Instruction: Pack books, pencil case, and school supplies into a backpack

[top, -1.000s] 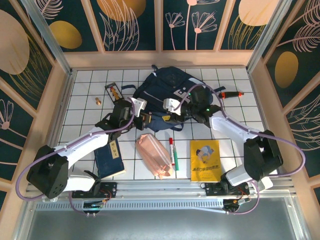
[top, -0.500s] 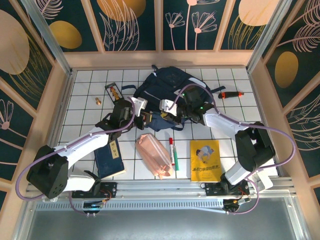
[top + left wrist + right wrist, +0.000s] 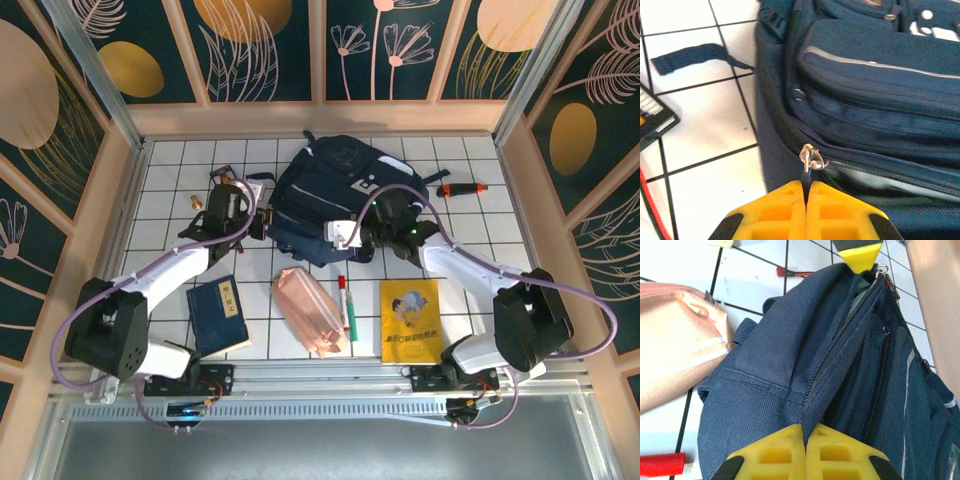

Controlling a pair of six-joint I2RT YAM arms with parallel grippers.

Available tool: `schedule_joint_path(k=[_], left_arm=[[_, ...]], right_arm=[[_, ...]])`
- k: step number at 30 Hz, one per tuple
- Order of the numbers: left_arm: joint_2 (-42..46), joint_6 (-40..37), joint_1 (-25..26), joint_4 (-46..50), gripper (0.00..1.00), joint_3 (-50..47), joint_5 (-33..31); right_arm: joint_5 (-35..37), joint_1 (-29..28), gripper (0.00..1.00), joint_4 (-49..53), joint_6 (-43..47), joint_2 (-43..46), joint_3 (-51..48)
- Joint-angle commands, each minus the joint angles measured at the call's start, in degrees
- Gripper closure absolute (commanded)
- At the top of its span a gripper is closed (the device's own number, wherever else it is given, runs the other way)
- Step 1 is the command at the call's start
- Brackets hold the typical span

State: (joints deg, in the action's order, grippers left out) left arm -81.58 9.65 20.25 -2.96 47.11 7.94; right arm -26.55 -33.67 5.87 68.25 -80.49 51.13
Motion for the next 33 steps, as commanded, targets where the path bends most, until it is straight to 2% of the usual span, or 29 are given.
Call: schedule_joint_path(k=[1, 5, 7, 9, 12, 17, 19, 20, 21, 22, 23, 26, 29, 31, 33], left_arm=[[-2.01, 7.06, -7.01, -7.25, 1.0, -0.28, -4.45], [-2.67, 7.8, -6.69, -8.75, 1.0, 1.84, 5.54], [-1.01, 7.06, -5.2, -8.93, 1.0, 1.21, 6.92], [1.24, 5.79, -3.69, -7.84, 1.0, 0.55, 6.65], [4.51, 6.57, -1.87, -6.54, 1.0, -1.44, 7.36], [6.88, 6.46, -1.45, -2.43, 1.0, -3.43, 8.09], [6.62, 6.68, -1.46, -0.13, 1.0, -2.76, 7.74], [6.02, 7.71, -1.5, 1.44, 0.9, -2.08, 6.66], [5.26, 9.2, -1.49, 3.23, 0.71, -1.34, 5.33], [4.6, 10.4, -1.59, 4.63, 0.65, -0.81, 4.34], [3.68, 11.72, -1.77, 6.11, 0.64, -0.16, 3.32], [1.34, 13.59, -2.4, 8.85, 0.44, 1.06, 2.61], [-0.63, 15.53, -3.62, 9.64, 0.35, 1.38, 2.02], [-2.33, 17.12, -4.95, 8.94, 0.33, 1.56, 4.97], [-3.89, 17.59, -5.16, 8.04, 0.33, 2.16, 7.84]], right_arm=[[3.7, 0.48, 1.0, 3.12, 4.25, 4.72, -4.0], [3.79, 0.8, 1.0, -1.79, -0.29, 6.28, -6.02], [2.99, -0.66, 0.79, -10.83, -9.24, 7.5, -8.56], [0.86, -2.85, 0.69, -18.08, -18.09, 8.05, -10.8], [5.01, -7.27, 0.55, -20.21, -23.12, 6.21, -11.3], [7.56, -9.73, 0.44, -19.49, -28.21, 2.73, -7.91], [9.44, -10.49, 0.44, -18.56, -30.19, 0.71, -5.79], [10.8, -10.99, 0.44, -18.25, -31.12, -0.75, -4.85], [11.61, -11.23, 0.44, -17.15, -31.27, -2.14, -3.85], [12.26, -11.48, 0.45, -16.24, -30.94, -3.36, -3.18], [12.89, -11.61, 0.46, -15.11, -30.41, -4.63, -2.55], [13.91, -11.42, 0.46, -11.64, -27.77, -7.12, -1.19], [13.71, -10.98, 0.46, -11.33, -27.78, -8.33, -1.16], [14.54, -10.98, 0.46, -11.47, -27.96, -9.59, -1.14], [16.77, -10.81, 0.54, -12.24, -28.85, -11.53, -0.43]])
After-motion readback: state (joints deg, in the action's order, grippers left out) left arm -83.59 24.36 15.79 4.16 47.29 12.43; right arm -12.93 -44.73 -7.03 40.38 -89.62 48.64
